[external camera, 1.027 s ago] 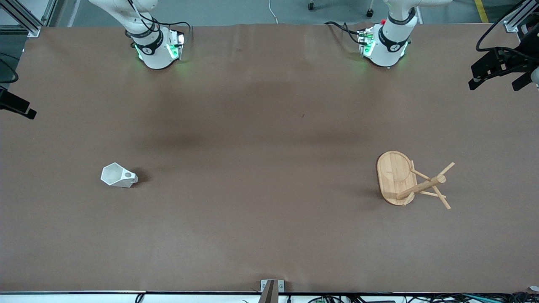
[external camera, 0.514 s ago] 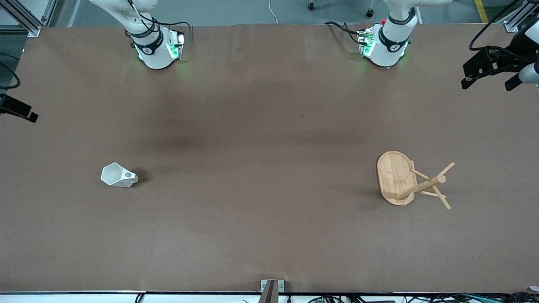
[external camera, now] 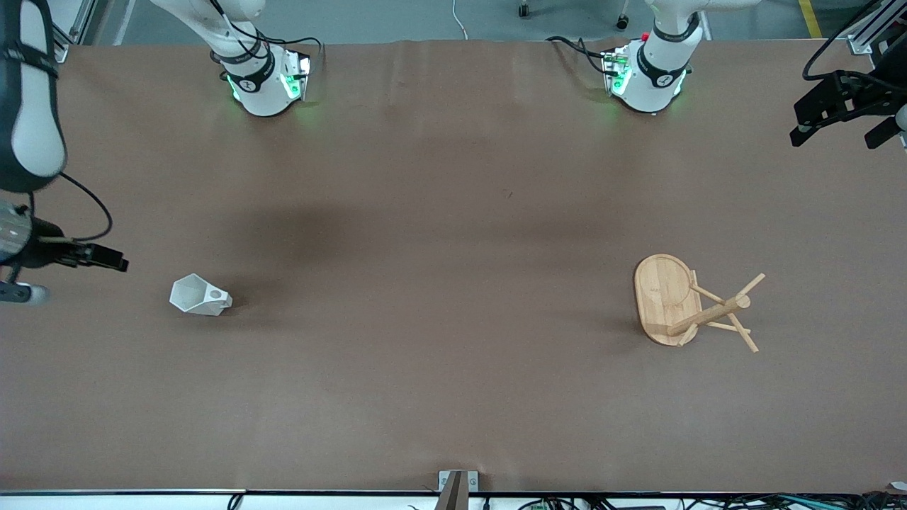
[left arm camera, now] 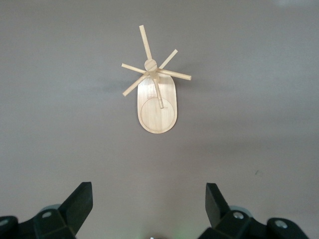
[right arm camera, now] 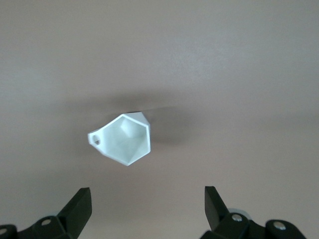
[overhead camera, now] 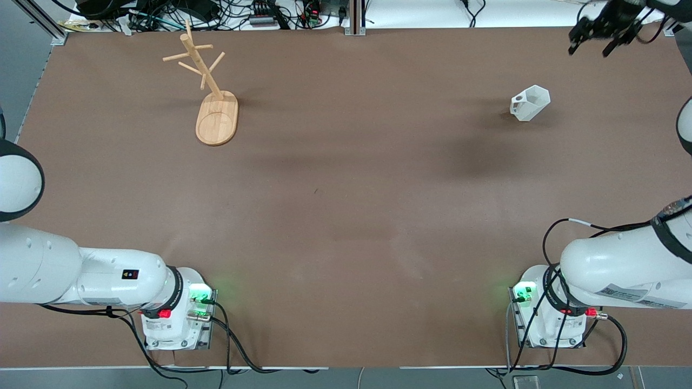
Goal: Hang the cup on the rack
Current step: 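Reach the right gripper to the white cup and grasp it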
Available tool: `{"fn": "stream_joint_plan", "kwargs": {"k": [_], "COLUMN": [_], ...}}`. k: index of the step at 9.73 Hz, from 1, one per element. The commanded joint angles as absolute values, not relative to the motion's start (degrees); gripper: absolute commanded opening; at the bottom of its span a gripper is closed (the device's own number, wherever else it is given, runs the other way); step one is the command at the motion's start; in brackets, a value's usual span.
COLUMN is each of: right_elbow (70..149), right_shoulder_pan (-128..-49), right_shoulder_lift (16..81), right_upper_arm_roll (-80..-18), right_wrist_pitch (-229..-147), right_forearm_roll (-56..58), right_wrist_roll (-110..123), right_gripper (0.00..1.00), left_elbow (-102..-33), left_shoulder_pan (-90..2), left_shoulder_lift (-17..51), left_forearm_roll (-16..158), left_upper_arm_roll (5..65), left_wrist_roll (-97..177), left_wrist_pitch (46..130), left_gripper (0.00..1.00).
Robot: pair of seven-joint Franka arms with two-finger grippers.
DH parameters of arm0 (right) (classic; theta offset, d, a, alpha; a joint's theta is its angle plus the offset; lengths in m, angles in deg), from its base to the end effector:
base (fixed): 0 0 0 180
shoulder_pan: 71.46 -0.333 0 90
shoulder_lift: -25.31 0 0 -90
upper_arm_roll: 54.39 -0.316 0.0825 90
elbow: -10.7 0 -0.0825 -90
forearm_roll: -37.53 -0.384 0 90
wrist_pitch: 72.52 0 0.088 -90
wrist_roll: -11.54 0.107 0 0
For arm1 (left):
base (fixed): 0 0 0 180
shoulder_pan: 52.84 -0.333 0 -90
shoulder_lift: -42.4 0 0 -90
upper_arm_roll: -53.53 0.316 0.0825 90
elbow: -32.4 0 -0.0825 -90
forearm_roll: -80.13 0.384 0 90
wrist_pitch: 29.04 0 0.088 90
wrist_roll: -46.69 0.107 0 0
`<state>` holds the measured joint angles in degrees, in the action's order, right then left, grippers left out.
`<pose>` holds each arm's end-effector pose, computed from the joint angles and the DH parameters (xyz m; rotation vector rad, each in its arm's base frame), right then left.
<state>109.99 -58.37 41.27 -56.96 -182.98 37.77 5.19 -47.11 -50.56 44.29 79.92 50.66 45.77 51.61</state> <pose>0.6165 -0.1169 0.4111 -3.1163 0.1128 0.1266 0.5208 -0.0480 0.7122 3.1336 -0.1168 0.0826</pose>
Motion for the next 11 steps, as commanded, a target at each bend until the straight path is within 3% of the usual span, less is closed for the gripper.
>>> {"fn": "stream_joint_plan", "kwargs": {"k": [1, 4, 6, 9, 11], "right_elbow": [111.50, 120.09, 122.14, 121.88, 121.88], "right_shoulder_pan": [-57.48, -58.01, -57.92, -58.28, -58.28], "right_shoulder_lift": [46.02, 47.63, 48.94, 51.23, 52.72], "right_upper_arm_roll": [-57.47, -57.56, -57.64, -57.82, -57.91], "right_wrist_pitch": [-188.25, -200.79, -203.56, -206.20, -207.95], "right_forearm_roll": [37.97, 37.97, 37.97, 37.89, 37.80], "right_wrist_roll": [0.75, -0.23, -1.82, -1.82, -1.73], "right_gripper": [1.00, 1.00, 0.95, 0.58, 0.40], "left_elbow": [-48.37, -48.46, -48.64, -48.64, -48.64], "left_shoulder_pan": [-51.08, -50.99, -51.00, -50.82, -50.91], "left_shoulder_lift": [44.16, 44.16, 44.16, 44.25, 44.16], "left_forearm_roll": [80.30, 80.57, 80.48, 80.57, 80.57], "left_upper_arm_roll": [50.45, 50.45, 50.45, 50.19, 50.19], "left_wrist_roll": [48.18, 48.45, 48.36, 48.28, 48.28], "left_wrist_pitch": [51.12, 51.20, 51.12, 50.94, 50.94], "left_gripper": [1.00, 1.00, 1.00, 1.00, 1.00]}}
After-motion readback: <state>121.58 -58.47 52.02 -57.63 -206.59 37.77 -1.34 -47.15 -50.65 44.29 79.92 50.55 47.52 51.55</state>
